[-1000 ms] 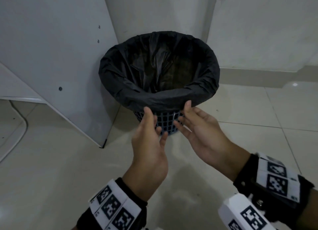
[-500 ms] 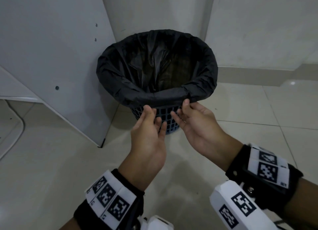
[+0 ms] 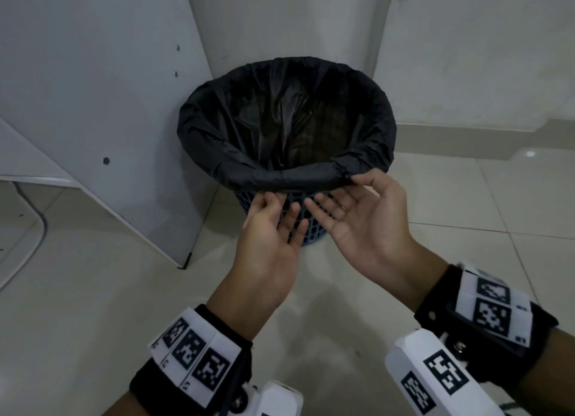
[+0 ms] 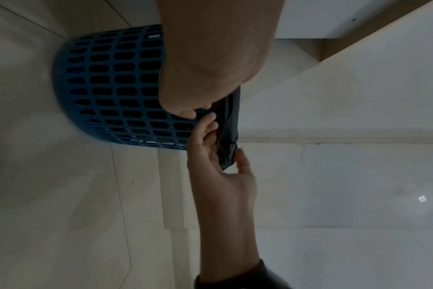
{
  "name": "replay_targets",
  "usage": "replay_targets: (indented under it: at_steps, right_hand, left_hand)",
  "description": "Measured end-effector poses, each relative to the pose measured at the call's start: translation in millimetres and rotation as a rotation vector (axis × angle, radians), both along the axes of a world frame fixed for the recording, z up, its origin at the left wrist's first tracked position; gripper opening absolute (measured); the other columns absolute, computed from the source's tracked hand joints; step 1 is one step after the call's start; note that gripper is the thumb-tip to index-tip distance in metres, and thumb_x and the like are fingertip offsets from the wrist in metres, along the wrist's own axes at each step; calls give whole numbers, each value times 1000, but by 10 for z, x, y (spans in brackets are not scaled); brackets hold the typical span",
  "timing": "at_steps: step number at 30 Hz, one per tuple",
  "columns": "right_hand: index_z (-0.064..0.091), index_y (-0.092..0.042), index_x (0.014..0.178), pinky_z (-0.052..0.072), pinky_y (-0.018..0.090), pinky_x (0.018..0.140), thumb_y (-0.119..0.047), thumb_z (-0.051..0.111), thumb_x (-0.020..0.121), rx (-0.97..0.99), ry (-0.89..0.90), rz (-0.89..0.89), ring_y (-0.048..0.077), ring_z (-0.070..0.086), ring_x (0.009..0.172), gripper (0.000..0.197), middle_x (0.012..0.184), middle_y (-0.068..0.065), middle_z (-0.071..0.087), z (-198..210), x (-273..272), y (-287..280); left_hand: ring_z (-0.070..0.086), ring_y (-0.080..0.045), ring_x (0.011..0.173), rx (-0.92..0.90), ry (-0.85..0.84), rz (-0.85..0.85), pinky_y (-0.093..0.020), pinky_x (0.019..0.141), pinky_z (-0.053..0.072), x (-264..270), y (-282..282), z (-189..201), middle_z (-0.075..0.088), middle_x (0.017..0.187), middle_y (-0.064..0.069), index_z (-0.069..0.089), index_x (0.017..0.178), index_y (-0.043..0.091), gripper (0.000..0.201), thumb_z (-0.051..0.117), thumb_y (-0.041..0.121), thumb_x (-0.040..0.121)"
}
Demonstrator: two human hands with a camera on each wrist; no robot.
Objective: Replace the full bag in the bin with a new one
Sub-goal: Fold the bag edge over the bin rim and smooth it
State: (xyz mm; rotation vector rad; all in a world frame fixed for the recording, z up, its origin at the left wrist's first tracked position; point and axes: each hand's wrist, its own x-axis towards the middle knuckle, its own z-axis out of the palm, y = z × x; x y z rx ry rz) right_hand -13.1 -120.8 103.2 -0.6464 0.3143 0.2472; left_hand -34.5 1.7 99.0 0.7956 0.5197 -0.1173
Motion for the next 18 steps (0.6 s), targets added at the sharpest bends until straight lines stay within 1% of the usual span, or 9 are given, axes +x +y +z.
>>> replay_targets:
  at_steps: [2, 3, 5, 7, 8, 10, 12, 14, 18]
  right_hand:
    - [61, 1, 123, 57, 36, 94, -24, 57, 92, -49, -9, 0, 27, 67, 109, 40, 106, 12, 67, 17, 17, 10]
    - [61, -1, 125, 56, 34, 95, -25, 60, 92, -71, -15, -3, 26, 67, 113, 41, 110, 11, 69, 21, 27, 23]
    - [63, -5, 121, 55, 32, 95, -23, 64, 92, -99, -31, -6, 23, 68, 112, 34, 112, 11, 72, 10, 33, 45]
    - [65, -6, 115, 55, 32, 97, -18, 66, 91, -117, -45, 3, 22, 68, 111, 26, 111, 10, 72, -22, 24, 57]
    - [65, -6, 114, 55, 33, 98, -15, 66, 91, -125, -52, 11, 21, 69, 109, 25, 109, 9, 73, -47, 20, 62]
    - [62, -6, 120, 55, 34, 97, -9, 67, 89, -133, -62, 27, 19, 69, 104, 31, 103, 5, 72, -96, 13, 65]
    - [59, -6, 127, 55, 36, 97, -9, 68, 90, -149, -89, 51, 19, 69, 108, 38, 110, 4, 72, -126, 7, 59]
    - [57, -10, 131, 53, 37, 100, -12, 65, 93, -167, -120, 74, 19, 68, 113, 38, 118, 2, 72, -142, 0, 55]
    - [58, -14, 123, 53, 39, 100, -13, 56, 98, -141, -152, 88, 20, 68, 112, 26, 119, 4, 72, -173, 7, 38]
  left_hand:
    - [62, -8, 81, -32, -1, 10, -28, 83, 51, -26, 21, -19, 68, 101, 10, 63, 119, 23, 27, 47, 39, 105]
    - [62, -9, 81, -50, -2, 28, -29, 84, 51, -31, 37, -27, 70, 99, 9, 65, 113, 24, 29, 48, 46, 103]
    - [61, -12, 80, -66, -2, 78, -31, 85, 52, -25, 73, -24, 70, 94, 5, 68, 102, 25, 37, 50, 57, 98]
    - [59, -12, 75, -55, 6, 115, -30, 83, 52, 9, 120, -15, 67, 89, 4, 72, 94, 22, 43, 54, 62, 93]
    - [58, -11, 73, -47, 7, 121, -29, 81, 53, 29, 141, -9, 65, 88, 4, 72, 96, 20, 45, 56, 62, 92]
    - [58, -9, 73, -36, 3, 124, -26, 79, 54, 64, 181, -16, 63, 91, 4, 69, 111, 16, 49, 57, 59, 92]
    - [60, -9, 76, -27, -7, 119, -23, 76, 55, 82, 204, -40, 62, 96, 3, 65, 125, 12, 52, 56, 54, 95]
    - [62, -8, 79, -17, -13, 105, -21, 73, 56, 85, 213, -68, 64, 102, 3, 60, 134, 13, 53, 53, 50, 98]
    - [62, -8, 89, -34, -20, 93, -22, 75, 56, 102, 231, -89, 67, 115, 2, 58, 137, 17, 44, 47, 43, 103]
